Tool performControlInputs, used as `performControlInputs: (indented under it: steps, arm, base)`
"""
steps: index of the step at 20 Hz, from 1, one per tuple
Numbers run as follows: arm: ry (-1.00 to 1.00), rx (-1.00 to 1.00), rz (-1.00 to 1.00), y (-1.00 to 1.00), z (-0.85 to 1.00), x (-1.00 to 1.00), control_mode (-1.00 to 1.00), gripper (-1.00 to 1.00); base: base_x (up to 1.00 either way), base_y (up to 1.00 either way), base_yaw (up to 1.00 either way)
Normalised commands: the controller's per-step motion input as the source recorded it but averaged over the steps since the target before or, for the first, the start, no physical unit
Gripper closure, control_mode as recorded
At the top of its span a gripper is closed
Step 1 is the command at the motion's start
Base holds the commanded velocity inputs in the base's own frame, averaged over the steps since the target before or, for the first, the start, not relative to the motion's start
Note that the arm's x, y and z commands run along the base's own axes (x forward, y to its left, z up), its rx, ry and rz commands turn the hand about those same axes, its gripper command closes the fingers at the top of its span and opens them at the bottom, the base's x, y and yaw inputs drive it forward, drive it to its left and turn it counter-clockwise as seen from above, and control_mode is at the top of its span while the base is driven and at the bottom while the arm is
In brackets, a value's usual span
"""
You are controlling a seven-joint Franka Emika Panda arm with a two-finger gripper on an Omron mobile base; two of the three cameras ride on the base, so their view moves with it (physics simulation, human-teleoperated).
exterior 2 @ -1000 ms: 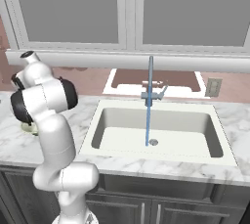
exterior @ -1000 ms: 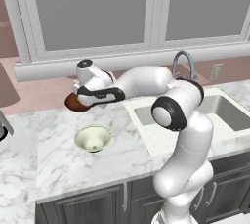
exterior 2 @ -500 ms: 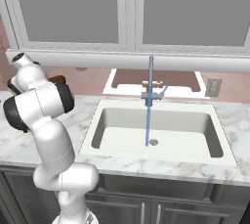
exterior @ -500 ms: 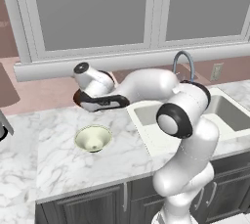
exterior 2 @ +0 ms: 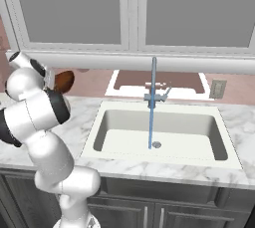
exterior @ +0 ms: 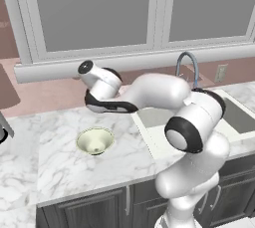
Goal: Rinse each bowl for a few seconds and place them down in the sink or on the counter.
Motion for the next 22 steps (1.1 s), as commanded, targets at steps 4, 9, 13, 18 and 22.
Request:
performControlInputs:
  steps: [4, 9, 13, 18, 22]
  arm:
    - [-0.10, 0.00, -0.22, -0.48, 0.13, -0.20, -1.00, 1.00]
    - [-0.03, 0.01, -0.23, -0.53, 0.01, -0.25, -1.00, 1.00]
    - [0.01, 0.03, -0.19, -0.54, 0.00, -0.20, -1.00, 1.00]
    - [0.08, 0.05, -0.11, -0.44, 0.00, -0.10, -1.00, 1.00]
    - [0.09, 0.03, -0.09, -0.41, 0.00, 0.00, -1.00, 1.00]
  base:
    - [0.00, 0.00, 0.00]
    - [0.00, 0.00, 0.00]
    - [0.00, 0.00, 0.00]
    - [0.00, 0.00, 0.00]
    - [0.00, 0.00, 0.00]
